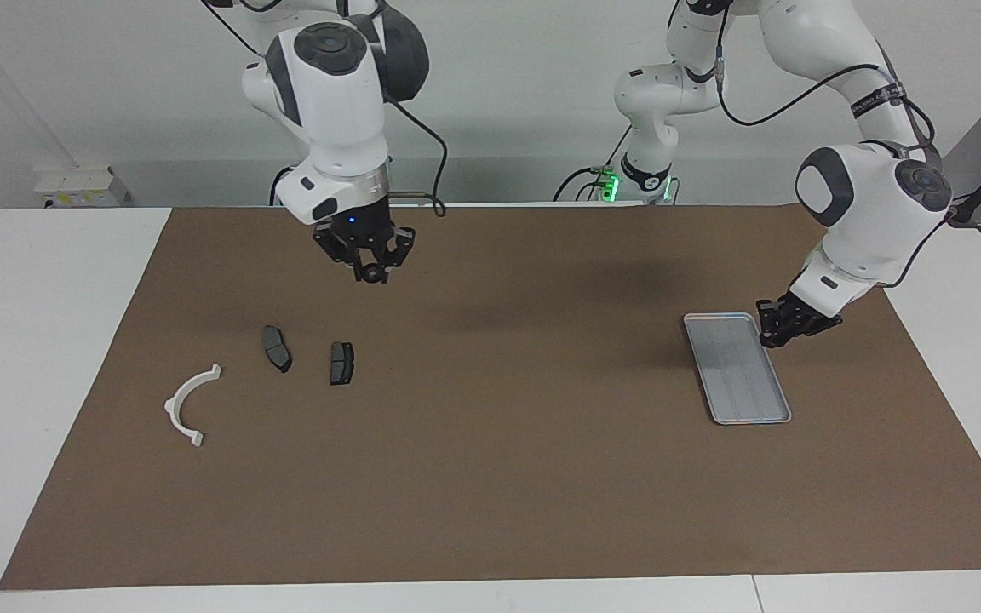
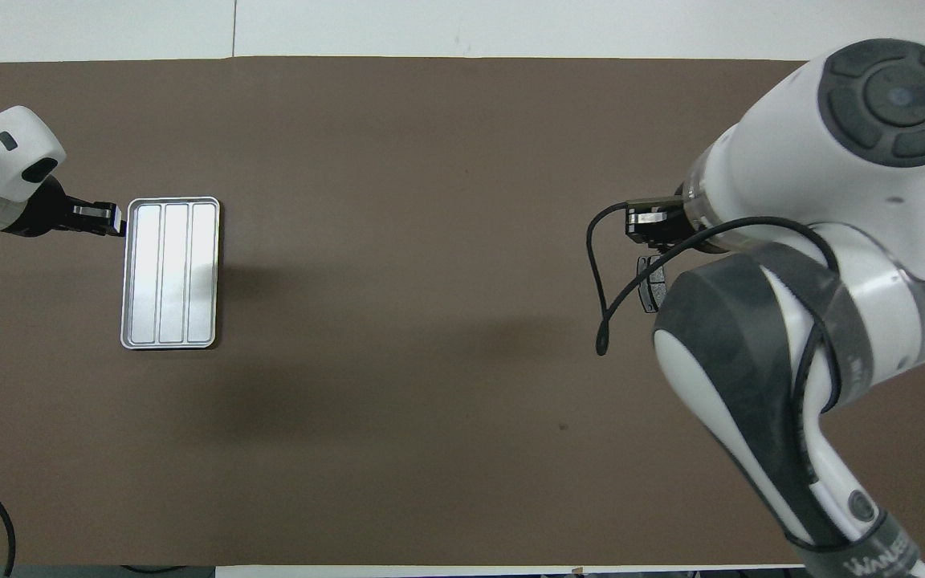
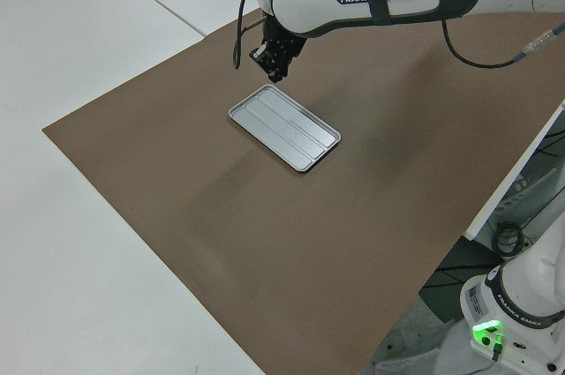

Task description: Pick bearing gear from pile to tray

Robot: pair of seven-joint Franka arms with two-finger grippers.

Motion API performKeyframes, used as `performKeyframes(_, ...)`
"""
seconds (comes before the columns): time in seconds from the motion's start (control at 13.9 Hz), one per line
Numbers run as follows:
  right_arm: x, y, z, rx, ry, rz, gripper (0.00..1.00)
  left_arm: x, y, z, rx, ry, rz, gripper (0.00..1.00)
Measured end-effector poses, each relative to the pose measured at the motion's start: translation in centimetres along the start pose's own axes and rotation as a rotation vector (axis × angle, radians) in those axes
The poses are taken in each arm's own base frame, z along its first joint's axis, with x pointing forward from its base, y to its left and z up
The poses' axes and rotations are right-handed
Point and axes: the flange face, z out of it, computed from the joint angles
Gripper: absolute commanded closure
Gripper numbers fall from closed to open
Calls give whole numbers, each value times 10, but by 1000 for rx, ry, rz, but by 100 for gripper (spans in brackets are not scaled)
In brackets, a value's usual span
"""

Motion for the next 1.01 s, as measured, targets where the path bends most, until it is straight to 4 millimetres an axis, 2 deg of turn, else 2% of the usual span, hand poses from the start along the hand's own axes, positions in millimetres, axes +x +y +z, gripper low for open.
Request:
performKeyframes(0.14, -18, -25, -5, 13, -1, 79, 100, -13, 2, 7, -2, -15, 23, 100)
performKeyframes(0.29, -31, -40, -8, 30, -12, 181, 100, -23, 2, 12, 2, -7, 39, 100)
performKeyframes(0.58, -55, -75, -2, 41, -24, 325, 100, -40, 2, 43, 10, 10, 39, 100)
performKeyframes(0.79, -66, -112, 28, 65, -43, 371, 100, -50, 2, 63, 13, 10, 36, 100)
performKeyframes(1.01, -64, -140, 67, 76, -39, 371, 100, -59, 2, 81, 19, 24, 35, 100)
